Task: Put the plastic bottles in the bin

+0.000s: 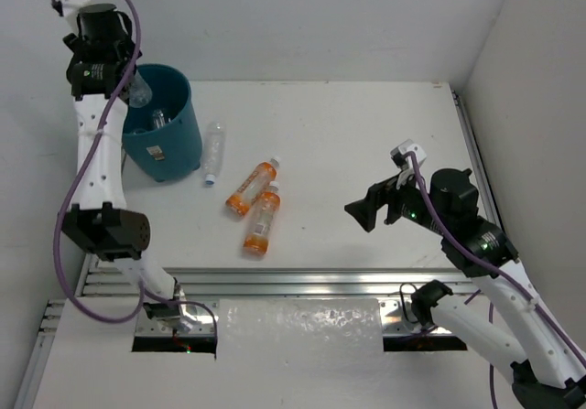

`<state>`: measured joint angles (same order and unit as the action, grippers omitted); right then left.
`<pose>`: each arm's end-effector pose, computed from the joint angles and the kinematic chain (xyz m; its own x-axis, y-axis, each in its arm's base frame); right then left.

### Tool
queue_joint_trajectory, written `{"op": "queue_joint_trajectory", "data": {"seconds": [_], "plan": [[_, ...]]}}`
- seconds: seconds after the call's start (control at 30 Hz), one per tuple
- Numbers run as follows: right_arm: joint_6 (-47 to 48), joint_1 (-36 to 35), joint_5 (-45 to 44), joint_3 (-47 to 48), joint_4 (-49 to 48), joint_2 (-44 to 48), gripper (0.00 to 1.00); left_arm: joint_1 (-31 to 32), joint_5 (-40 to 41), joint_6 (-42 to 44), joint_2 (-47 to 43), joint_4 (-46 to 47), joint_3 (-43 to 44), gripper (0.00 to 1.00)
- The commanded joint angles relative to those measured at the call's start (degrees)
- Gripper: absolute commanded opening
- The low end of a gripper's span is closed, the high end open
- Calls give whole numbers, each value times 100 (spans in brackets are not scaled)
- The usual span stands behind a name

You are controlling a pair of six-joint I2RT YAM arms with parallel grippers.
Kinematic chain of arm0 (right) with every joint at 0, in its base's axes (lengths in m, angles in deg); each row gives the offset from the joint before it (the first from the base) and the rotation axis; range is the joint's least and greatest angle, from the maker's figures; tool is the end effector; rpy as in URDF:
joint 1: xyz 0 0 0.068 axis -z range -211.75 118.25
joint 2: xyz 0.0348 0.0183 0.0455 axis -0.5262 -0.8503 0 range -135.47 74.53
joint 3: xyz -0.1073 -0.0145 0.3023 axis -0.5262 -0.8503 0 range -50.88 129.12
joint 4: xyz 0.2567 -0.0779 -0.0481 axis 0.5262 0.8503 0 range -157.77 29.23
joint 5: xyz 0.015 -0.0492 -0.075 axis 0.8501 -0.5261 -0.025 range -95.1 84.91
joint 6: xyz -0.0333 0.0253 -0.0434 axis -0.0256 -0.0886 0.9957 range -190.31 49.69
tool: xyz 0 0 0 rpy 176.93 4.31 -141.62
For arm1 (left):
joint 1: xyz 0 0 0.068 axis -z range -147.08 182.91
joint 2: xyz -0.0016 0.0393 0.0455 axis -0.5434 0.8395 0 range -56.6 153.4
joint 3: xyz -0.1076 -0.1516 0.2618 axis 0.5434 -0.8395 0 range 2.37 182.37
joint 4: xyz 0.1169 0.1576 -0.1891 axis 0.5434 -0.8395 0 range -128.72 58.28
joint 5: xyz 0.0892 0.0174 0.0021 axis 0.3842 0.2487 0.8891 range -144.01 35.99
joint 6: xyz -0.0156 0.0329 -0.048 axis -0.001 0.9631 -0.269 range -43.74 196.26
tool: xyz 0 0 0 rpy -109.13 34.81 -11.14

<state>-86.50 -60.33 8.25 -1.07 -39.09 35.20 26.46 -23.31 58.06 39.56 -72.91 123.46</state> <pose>0.1097 0.0715 0.3813 -0.4470 0.0654 -0.8921 -0.5554 0.7615 0.3341 0.3642 0.0641 0.5565 -0.0818 -0.2796 -0.9566 -0.6413 0.7495 -0.1642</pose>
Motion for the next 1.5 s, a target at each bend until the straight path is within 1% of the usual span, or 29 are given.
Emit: {"op": "queue_joint_trajectory", "data": {"seconds": [0.0, 0.03, 0.07, 0.1, 0.17, 0.2, 0.23, 0.3, 0.37, 0.4, 0.47, 0.5, 0.57, 0.6, 0.63, 0.67, 0.7, 0.73, 0.77, 0.8, 0.9, 1.0, 1.13, 1.33, 1.47], "plan": [[80, 1, 80, 109, -83, 92, 99, -40, -423, 141, 209, 23, 89, 35], [80, 1, 98, 109, -74, 110, 99, -31, -537, 132, 228, 23, 89, 70], [89, 1, 142, 126, -65, 93, 99, -31, -626, 106, 184, 58, 72, 86], [107, 1, 168, 144, -39, 84, 99, -31, -800, 114, 140, 102, -15, 98], [116, 1, 239, 153, -30, 66, 99, 13, -873, 220, -9, 295, -77, 100], [124, 10, 239, 144, -30, 57, 99, 161, -794, 290, -36, 322, -34, 100], [124, 1, 239, 144, -39, 40, 99, 293, -489, 508, -62, 322, 27, 100], [116, 1, 230, 109, -56, 48, 99, 591, -14, 676, -36, 252, 264, 100], [116, 1, 204, 100, -48, 57, 99, 900, 59, 677, -1, 33, 449, 100], [107, 1, 212, 83, -56, 66, 99, 1257, 7, 712, -9, 6, 502, 100], [89, 1, 204, 39, -83, 83, 99, 1760, -11, 852, 8, 128, 450, 100], [81, 1, 178, 12, -117, 84, 99, 2232, -46, 914, 69, 181, 389, 100], [19, 1, 186, -40, -188, 83, 99, 2657, 233, 1037, 516, 173, 441, 100], [10, -7, 195, -49, -205, 84, 99, 2989, 365, 1116, 718, 147, 563, 100], [-42, 1, 256, -58, -214, 92, 99, 3123, 610, 1221, 1233, -36, 721, 100], [-69, 1, 309, -84, -249, 101, 99, 3229, 726, 1283, 1526, -160, 888, 100], [-78, 1, 344, -93, -267, 136, 99, 3378, 988, 1318, 1781, -266, 1255, 100], [-95, 1, 405, -119, -276, 136, 99, 3414, 1069, 1397, 2227, -389, 1406, 100], [-104, 1, 441, -137, -293, 136, 99, 3423, 1122, 1433, 2406, -381, 1521, 100], [-104, 1, 450, -137, -294, 136, 99, 3423, 1384, 1459, 2521, -242, 1513, 100], [-122, 1, 529, -199, -294, 136, 99, 3344, 1772, 1757, 2960, 48, 1408, 100], [-130, 1, 634, -357, -381, 180, 99, 3204, 1843, 1784, 3206, 67, 1355, 100], [-139, 1, 713, -532, -487, 145, 99, 3054, 1782, 1793, 3611, 94, 1250, 100], [-183, 1, 872, -656, -654, 92, 99, 2598, 1641, 1635, 4015, 58, 1083, 100], [-157, 1, 907, -674, -654, 57, 99, 2430, 1378, 1538, 4235, 41, 995, 100]]}}
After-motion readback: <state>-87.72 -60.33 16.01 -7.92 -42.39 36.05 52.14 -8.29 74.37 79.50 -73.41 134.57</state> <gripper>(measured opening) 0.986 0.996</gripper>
